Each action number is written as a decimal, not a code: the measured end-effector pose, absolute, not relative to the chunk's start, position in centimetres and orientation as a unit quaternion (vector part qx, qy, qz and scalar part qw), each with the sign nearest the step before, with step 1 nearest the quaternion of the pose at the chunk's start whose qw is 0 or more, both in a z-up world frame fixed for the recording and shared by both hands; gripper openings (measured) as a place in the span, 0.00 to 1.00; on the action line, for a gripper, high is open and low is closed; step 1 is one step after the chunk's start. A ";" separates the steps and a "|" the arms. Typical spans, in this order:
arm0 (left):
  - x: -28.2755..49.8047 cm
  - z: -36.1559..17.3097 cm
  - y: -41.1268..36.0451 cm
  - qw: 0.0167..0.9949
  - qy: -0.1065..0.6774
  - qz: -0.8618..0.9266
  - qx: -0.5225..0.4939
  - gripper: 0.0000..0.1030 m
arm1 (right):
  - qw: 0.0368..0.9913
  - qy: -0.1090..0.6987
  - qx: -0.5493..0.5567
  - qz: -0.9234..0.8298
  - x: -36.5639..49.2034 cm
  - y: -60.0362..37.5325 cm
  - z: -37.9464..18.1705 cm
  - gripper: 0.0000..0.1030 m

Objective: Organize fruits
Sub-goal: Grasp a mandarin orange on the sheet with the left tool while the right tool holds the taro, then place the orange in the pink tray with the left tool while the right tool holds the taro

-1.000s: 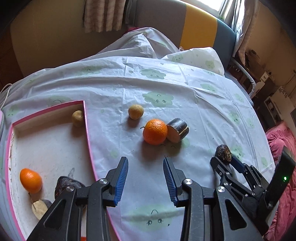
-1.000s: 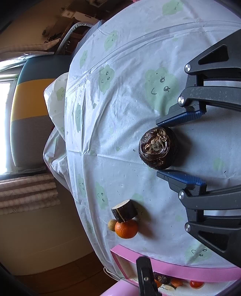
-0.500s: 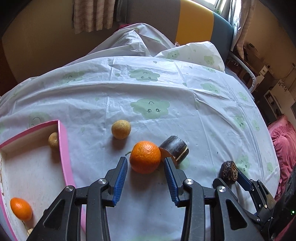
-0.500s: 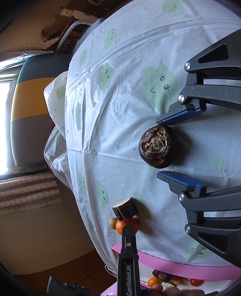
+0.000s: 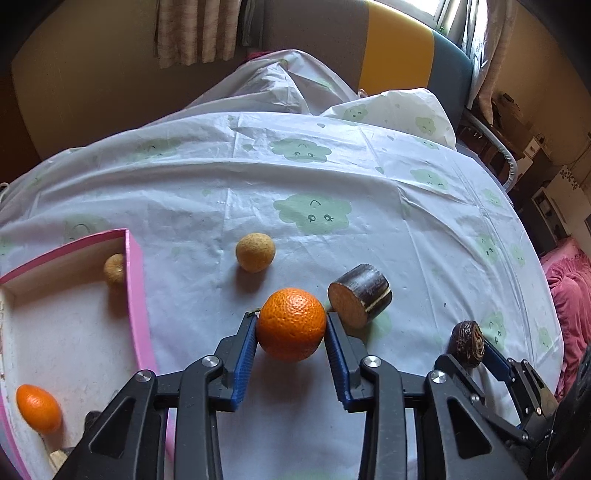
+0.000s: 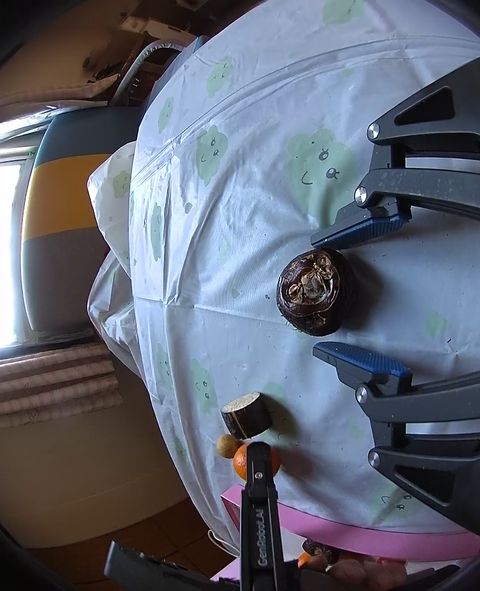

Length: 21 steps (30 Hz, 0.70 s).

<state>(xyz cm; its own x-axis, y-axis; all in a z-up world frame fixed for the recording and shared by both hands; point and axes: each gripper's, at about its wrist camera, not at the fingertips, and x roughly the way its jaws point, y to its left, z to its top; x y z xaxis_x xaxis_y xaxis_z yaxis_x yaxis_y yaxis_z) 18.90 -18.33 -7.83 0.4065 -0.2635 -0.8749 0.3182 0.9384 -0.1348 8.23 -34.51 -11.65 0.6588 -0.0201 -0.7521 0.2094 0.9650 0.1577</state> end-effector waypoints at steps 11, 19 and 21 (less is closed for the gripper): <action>15.7 -4.3 -15.5 0.859 0.490 -0.148 0.015 0.36 | 0.903 0.410 0.107 -0.067 8.4 -34.4 -11.7 0.51; 13.0 -2.0 -12.6 0.879 0.457 -0.133 0.012 0.36 | 0.903 0.411 0.100 -0.070 8.3 -34.2 -11.6 0.51; 12.4 -1.7 -11.5 0.884 0.450 -0.124 0.012 0.36 | 0.903 0.412 0.098 -0.071 8.3 -34.1 -11.6 0.51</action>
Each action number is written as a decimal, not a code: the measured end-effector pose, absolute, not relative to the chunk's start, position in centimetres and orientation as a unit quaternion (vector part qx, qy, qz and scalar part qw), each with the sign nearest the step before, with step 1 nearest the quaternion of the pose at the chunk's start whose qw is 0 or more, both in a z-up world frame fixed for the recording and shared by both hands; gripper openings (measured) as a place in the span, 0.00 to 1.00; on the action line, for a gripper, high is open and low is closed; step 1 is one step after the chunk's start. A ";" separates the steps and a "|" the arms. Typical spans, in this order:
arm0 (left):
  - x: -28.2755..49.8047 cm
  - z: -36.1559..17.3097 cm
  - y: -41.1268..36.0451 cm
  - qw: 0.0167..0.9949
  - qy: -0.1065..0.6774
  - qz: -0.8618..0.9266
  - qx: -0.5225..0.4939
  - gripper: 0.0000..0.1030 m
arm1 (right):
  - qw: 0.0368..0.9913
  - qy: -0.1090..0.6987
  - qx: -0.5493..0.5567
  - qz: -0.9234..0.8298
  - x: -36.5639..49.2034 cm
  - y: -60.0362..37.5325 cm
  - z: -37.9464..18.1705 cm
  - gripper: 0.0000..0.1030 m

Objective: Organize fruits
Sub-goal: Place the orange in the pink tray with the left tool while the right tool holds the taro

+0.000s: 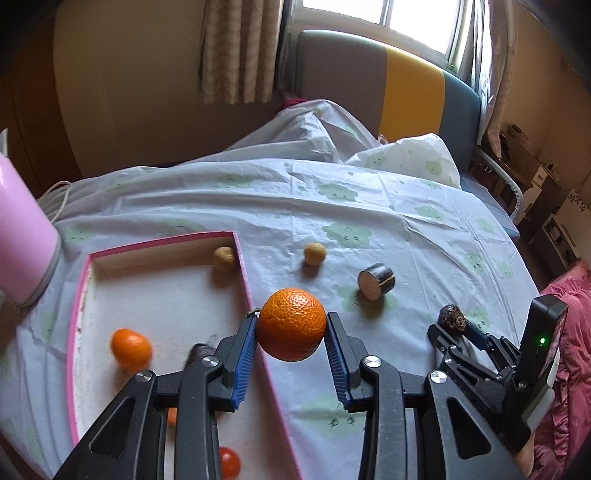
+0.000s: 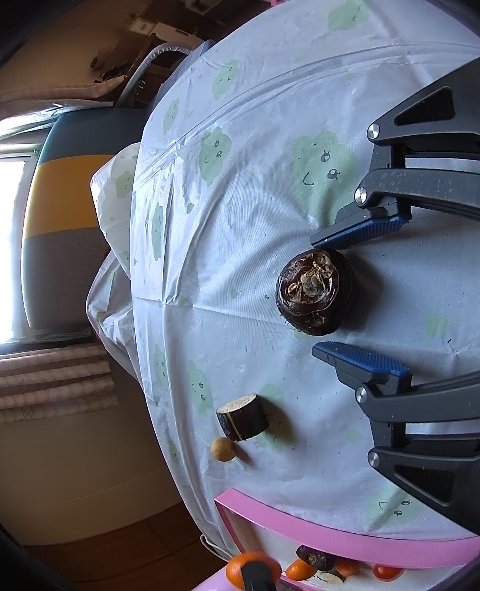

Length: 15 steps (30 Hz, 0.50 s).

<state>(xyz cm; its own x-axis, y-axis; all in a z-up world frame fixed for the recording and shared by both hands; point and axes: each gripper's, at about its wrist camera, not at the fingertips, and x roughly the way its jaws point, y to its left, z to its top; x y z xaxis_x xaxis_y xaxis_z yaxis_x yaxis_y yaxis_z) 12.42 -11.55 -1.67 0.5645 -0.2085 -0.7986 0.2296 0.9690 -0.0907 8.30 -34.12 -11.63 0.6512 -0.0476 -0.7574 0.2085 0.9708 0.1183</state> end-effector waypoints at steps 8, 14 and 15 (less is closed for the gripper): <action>11.6 -2.0 -7.1 0.890 0.449 -0.086 -0.006 0.36 | 0.902 0.416 0.085 -0.076 8.4 -33.8 -11.6 0.51; 11.9 -3.3 -4.3 0.882 0.463 -0.079 -0.038 0.36 | 0.902 0.417 0.084 -0.076 8.5 -33.8 -11.6 0.51; 12.2 -3.6 -3.8 0.879 0.468 -0.078 -0.050 0.36 | 0.902 0.417 0.084 -0.076 8.5 -33.8 -11.6 0.51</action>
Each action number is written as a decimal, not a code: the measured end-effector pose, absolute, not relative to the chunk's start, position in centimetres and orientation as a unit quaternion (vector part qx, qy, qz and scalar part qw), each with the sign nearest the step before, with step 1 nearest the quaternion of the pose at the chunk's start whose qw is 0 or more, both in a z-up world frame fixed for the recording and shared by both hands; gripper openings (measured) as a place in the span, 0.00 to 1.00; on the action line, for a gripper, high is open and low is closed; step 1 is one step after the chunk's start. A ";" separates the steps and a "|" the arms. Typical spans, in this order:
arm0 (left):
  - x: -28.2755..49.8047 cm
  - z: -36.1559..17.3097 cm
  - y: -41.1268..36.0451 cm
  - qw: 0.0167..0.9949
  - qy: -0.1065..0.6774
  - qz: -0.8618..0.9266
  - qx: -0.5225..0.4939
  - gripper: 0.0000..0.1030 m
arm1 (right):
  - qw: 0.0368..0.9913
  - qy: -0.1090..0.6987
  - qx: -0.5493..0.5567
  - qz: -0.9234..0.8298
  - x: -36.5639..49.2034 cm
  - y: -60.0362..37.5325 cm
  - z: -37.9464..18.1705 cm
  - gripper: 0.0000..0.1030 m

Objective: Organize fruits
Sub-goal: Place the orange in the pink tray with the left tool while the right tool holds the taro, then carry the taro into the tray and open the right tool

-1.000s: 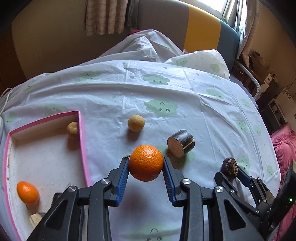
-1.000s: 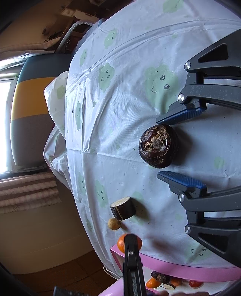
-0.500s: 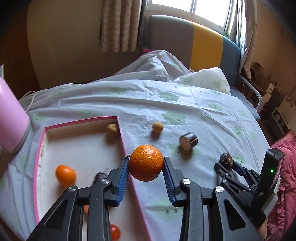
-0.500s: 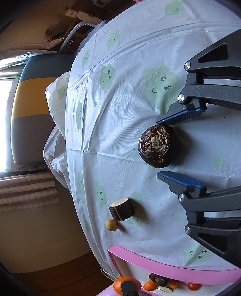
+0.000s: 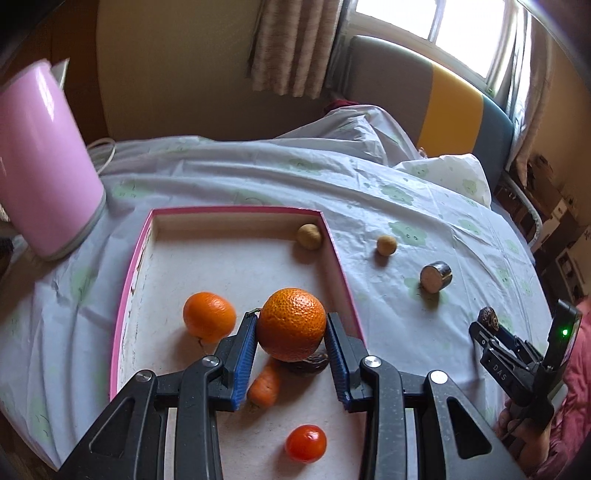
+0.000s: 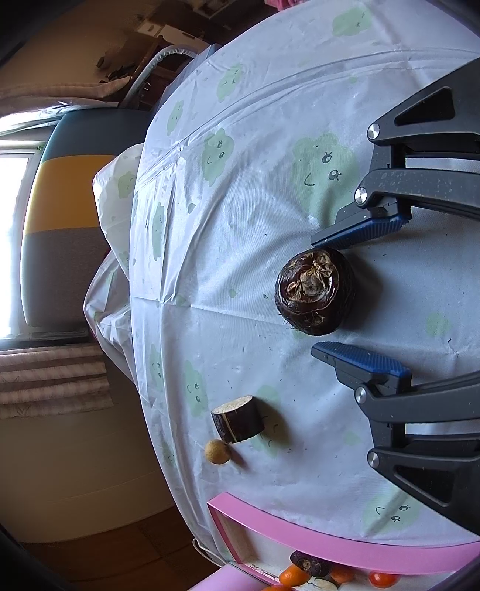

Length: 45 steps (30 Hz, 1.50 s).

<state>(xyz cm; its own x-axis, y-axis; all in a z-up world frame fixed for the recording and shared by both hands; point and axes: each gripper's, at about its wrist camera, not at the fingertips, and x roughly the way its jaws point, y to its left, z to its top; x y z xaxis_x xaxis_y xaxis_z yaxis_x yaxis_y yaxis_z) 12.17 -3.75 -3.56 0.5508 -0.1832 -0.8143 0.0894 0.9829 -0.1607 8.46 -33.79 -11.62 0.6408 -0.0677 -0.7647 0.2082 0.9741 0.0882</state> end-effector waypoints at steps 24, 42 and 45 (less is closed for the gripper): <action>15.8 -5.8 -3.0 0.868 0.481 -0.099 -0.069 0.40 | 0.902 0.418 0.078 -0.079 8.5 -33.6 -11.6 0.51; 10.5 -3.3 -2.0 0.894 0.445 -0.042 -0.026 0.46 | 0.902 0.418 0.077 -0.079 8.5 -33.6 -11.6 0.51; 9.5 -2.9 -1.8 0.899 0.436 -0.039 -0.016 0.46 | 0.902 0.418 0.076 -0.080 8.5 -33.7 -11.6 0.51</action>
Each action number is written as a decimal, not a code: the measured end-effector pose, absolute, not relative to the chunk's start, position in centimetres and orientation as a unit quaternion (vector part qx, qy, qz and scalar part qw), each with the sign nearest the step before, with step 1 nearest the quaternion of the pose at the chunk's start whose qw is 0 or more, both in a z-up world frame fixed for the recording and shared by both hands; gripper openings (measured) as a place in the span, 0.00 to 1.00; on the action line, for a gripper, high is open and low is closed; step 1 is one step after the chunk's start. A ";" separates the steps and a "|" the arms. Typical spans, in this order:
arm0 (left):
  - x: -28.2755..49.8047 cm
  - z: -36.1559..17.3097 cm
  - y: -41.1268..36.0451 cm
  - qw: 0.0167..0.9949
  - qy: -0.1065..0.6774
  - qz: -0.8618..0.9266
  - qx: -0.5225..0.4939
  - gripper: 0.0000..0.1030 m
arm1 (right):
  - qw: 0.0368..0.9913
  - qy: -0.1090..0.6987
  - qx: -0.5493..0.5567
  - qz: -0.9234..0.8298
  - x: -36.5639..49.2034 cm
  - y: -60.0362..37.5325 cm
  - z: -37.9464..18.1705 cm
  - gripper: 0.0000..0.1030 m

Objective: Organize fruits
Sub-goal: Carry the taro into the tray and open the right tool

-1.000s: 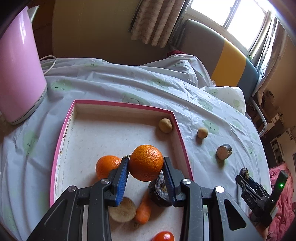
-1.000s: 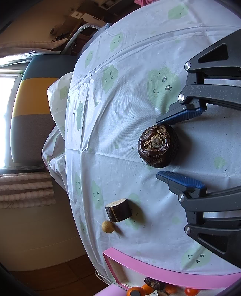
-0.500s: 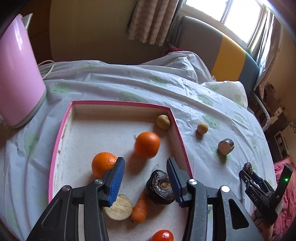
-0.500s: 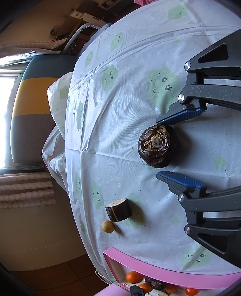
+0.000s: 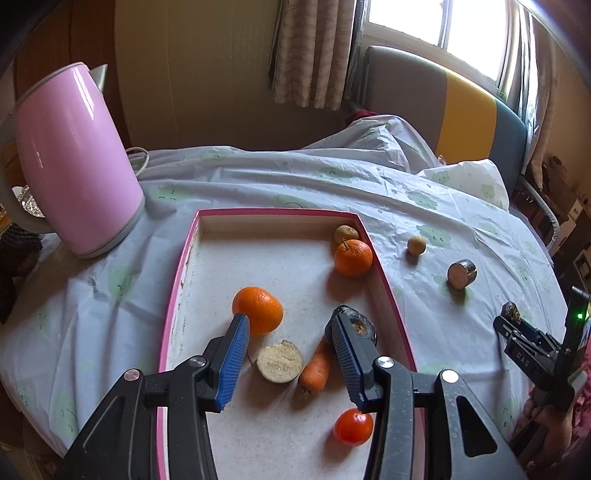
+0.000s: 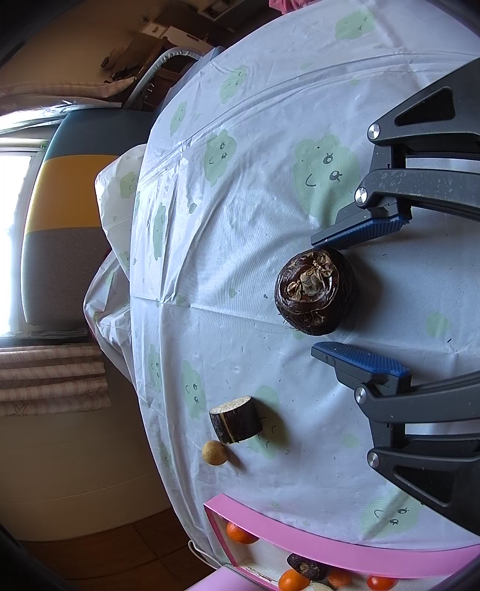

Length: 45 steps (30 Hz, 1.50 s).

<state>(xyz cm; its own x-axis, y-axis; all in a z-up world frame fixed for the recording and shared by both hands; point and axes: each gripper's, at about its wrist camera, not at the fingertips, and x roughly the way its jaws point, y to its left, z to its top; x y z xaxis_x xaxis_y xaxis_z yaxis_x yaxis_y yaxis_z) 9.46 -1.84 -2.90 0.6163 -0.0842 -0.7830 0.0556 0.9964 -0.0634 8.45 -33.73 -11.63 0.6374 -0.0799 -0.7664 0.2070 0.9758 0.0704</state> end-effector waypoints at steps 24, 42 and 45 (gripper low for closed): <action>4.9 -2.9 1.4 0.902 0.429 -0.025 -0.028 0.46 | 0.899 0.430 0.034 -0.077 8.3 -32.0 -11.1 0.44; 4.2 -3.4 4.8 0.900 0.430 0.003 -0.064 0.46 | 0.909 0.390 0.022 0.143 6.8 -19.0 -4.5 0.44; 4.1 -3.4 5.3 0.901 0.429 0.010 -0.066 0.46 | 0.901 0.394 0.004 0.181 7.1 -15.8 -4.4 0.44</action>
<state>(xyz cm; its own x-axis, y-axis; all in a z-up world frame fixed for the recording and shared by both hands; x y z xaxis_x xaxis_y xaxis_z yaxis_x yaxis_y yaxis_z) 4.15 5.28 -3.37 0.6321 -0.0399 -0.7739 -0.0741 0.9910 -0.1116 7.07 -15.78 -4.35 0.6242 0.3299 -0.7082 -0.3242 0.9341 0.1495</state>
